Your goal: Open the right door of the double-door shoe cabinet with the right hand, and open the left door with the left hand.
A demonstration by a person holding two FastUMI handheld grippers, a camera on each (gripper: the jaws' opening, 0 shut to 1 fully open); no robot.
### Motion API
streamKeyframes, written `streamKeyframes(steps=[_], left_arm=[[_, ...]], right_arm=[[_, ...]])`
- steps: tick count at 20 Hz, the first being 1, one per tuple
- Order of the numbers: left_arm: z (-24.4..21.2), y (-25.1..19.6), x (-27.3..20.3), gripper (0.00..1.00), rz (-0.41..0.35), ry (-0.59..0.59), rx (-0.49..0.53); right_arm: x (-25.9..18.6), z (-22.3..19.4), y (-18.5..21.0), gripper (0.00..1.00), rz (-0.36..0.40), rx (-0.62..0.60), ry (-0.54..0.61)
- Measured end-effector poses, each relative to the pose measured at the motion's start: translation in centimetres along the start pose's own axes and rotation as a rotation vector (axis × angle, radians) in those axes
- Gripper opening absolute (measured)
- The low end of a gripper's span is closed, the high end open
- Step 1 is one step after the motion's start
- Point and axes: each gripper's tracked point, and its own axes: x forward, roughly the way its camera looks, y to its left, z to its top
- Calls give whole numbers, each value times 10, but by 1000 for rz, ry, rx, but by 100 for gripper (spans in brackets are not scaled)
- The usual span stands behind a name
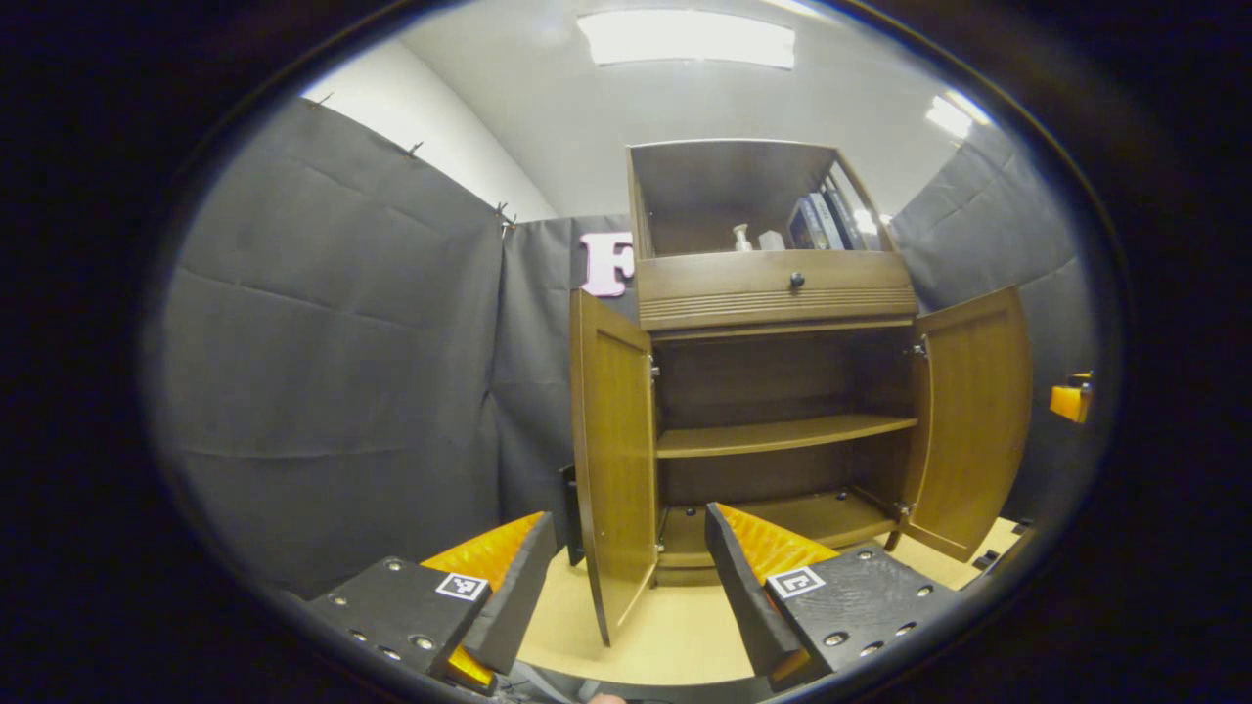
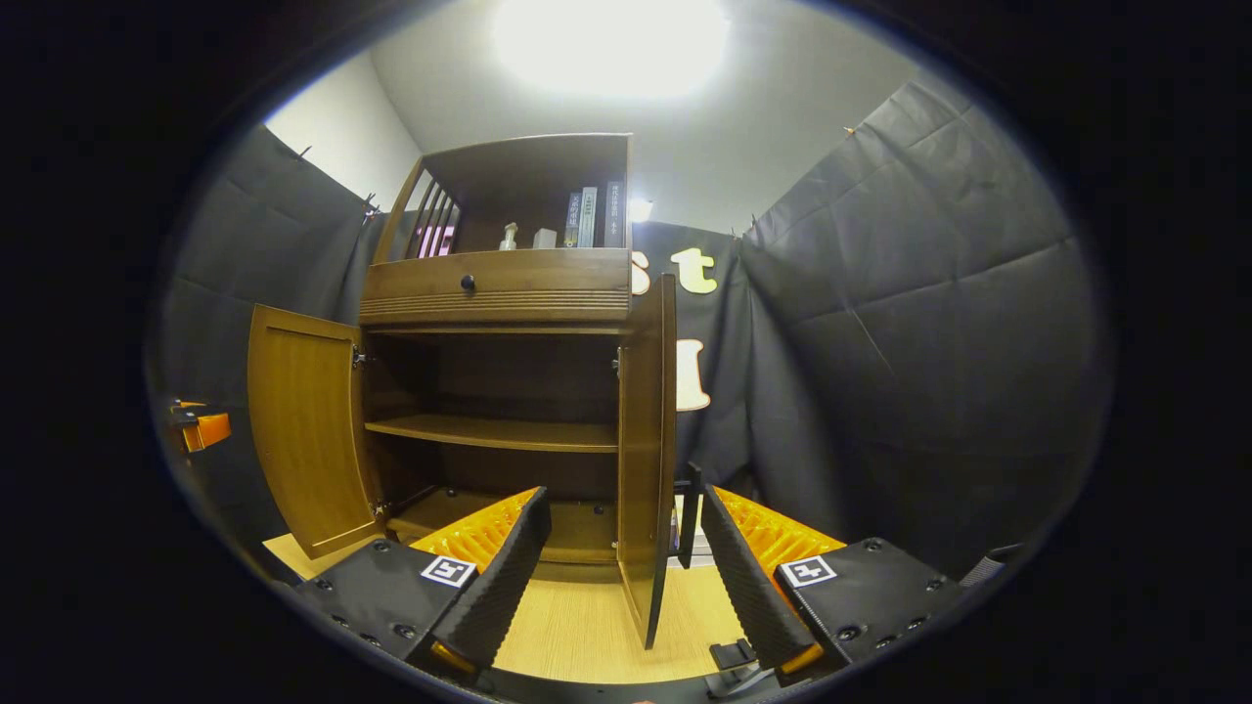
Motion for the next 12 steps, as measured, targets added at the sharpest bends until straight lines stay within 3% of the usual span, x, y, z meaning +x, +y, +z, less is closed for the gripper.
streamKeyframes(steps=[12], left_arm=[[2,3,4,89,31,-18,21]], right_arm=[[7,6,-2,99,-3,-3,-16]])
